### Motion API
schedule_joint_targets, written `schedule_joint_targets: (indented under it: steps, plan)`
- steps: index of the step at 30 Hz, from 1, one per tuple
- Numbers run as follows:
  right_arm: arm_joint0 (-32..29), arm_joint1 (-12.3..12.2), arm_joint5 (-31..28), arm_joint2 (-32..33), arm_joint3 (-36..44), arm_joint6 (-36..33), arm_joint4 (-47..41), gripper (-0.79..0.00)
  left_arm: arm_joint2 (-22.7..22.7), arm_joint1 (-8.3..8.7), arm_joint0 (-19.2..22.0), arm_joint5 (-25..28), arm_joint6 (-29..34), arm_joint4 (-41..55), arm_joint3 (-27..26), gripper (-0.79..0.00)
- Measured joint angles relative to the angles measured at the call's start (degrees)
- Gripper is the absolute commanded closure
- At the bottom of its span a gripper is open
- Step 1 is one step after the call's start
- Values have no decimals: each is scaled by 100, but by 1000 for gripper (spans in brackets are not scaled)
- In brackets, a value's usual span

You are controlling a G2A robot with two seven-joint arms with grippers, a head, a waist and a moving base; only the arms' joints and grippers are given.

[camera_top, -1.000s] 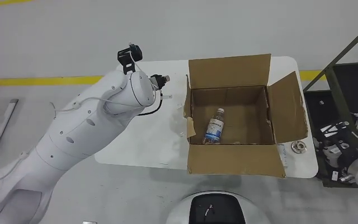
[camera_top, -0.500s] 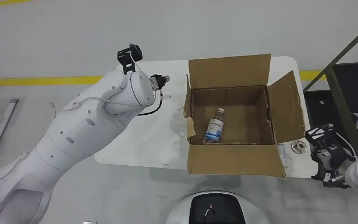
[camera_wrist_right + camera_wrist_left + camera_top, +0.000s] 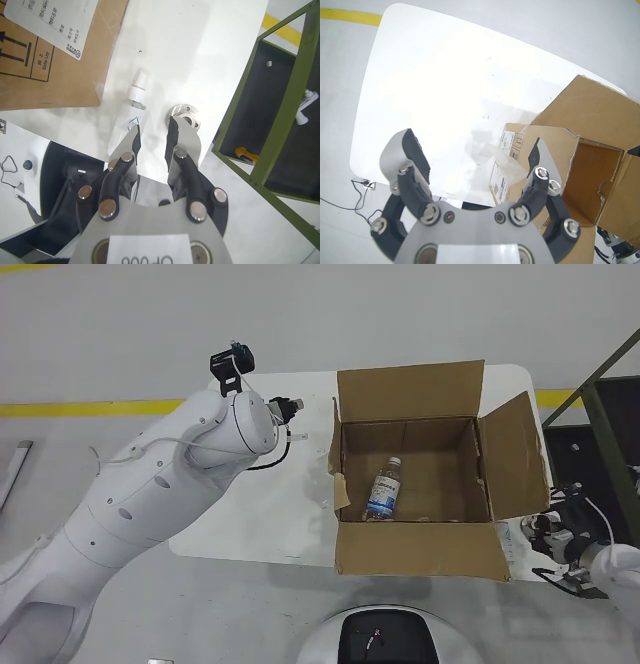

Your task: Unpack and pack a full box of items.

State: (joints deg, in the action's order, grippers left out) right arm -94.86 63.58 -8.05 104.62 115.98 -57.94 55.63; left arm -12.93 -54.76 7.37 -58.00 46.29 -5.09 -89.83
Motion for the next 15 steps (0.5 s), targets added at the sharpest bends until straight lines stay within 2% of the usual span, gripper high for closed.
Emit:
schedule_joint_targets:
  steps: [11,12,14,15]
  plan:
    - [-102,45,440,-235,-264,475,-606,-262,0,0,0,0,0,0,0,-785]
    - [-110,47,483,-263,-263,488,-606,-271,0,0,0,0,0,0,0,-785]
    - [-116,49,600,-310,-250,529,-551,-360,0,0,0,0,0,0,0,-785]
    - [-119,49,645,-335,-244,532,-502,-379,0,0,0,0,0,0,0,-785]
